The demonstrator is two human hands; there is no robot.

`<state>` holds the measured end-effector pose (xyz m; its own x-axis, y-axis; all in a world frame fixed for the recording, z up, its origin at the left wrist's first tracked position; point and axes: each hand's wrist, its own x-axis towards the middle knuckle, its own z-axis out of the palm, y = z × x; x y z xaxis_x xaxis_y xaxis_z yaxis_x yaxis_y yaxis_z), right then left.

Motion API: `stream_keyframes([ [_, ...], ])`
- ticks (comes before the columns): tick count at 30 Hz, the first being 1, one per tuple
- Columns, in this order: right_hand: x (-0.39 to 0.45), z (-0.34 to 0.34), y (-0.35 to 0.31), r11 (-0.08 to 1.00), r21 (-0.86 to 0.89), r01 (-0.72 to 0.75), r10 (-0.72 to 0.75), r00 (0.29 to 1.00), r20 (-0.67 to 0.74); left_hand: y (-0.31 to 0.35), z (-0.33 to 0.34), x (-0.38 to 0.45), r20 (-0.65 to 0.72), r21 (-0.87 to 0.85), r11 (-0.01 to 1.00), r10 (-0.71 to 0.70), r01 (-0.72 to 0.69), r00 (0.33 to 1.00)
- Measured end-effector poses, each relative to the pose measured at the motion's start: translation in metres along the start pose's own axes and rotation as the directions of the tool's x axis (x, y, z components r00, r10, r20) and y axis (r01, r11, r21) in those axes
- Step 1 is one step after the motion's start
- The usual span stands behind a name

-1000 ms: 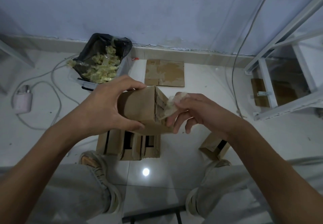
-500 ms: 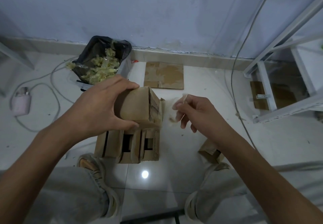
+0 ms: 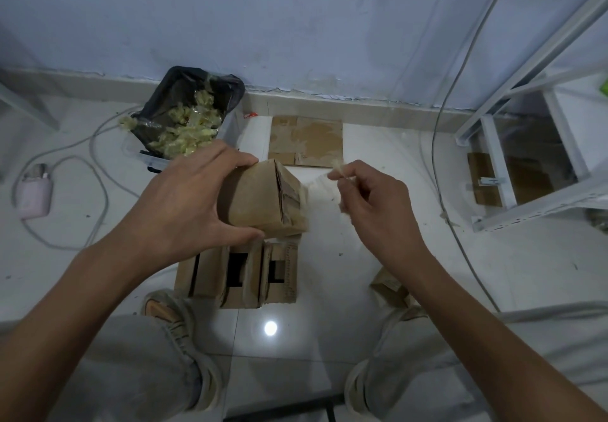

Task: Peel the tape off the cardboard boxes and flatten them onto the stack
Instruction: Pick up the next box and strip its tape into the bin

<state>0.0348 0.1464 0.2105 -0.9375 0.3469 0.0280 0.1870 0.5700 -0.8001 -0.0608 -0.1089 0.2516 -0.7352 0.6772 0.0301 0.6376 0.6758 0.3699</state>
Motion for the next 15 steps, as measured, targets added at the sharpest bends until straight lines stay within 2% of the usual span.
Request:
stream_keyframes([
  [3,0.001,0.004,0.002,1.000,-0.021,0.021,-0.021,1.000,0.001,-0.001,-0.001,-0.001,-0.003,-0.003,1.000,-0.016,0.016,1.000],
  [5,0.003,0.003,0.001,0.995,0.092,-0.030,0.026,0.999,0.046,0.000,-0.001,-0.001,-0.008,-0.009,1.000,-0.019,0.019,1.000],
  [8,0.009,0.002,-0.006,0.873,0.367,-0.320,0.252,0.942,0.222,0.001,0.000,-0.002,-0.008,-0.020,1.000,-0.013,0.013,1.000],
  [10,0.012,0.000,-0.012,0.776,0.456,-0.435,0.313,0.894,0.320,0.000,0.000,-0.003,-0.004,-0.007,1.000,-0.003,0.003,1.000],
  [11,0.012,-0.001,-0.013,0.769,0.470,-0.433,0.303,0.895,0.329,0.000,-0.001,-0.003,-0.003,-0.006,1.000,-0.005,0.005,1.000],
  [15,0.007,-0.005,-0.006,0.878,0.387,-0.283,0.205,0.951,0.231,-0.002,-0.002,-0.003,-0.019,-0.004,1.000,-0.012,0.012,1.000],
])
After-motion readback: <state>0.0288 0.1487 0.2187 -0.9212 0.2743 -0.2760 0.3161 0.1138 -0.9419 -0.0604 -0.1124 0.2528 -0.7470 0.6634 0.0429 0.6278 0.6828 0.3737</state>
